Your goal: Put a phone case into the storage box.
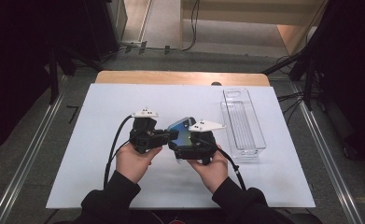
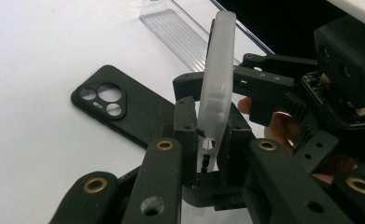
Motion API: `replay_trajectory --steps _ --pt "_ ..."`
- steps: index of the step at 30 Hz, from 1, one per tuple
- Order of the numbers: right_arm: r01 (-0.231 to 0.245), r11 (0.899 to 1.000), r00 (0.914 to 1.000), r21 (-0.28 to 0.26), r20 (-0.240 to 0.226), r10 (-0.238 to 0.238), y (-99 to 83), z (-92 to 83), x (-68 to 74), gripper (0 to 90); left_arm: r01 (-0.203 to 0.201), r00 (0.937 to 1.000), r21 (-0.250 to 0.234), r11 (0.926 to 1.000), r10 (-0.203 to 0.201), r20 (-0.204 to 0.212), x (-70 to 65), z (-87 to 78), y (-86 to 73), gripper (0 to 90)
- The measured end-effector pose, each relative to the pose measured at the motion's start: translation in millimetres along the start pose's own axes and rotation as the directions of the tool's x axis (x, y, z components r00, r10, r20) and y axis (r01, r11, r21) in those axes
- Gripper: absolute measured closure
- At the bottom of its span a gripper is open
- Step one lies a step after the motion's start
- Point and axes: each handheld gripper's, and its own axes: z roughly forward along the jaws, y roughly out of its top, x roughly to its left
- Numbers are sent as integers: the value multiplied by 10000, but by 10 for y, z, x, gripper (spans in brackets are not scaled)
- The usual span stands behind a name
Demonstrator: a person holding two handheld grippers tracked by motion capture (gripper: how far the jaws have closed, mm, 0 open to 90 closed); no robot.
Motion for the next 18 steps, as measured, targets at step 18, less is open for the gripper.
replay_trajectory --steps 18 --pt "-174 9998 9997 98 -188 176 9 -6 -115 153 -220 9994 -343 9992 229 246 16 -205 74 513"
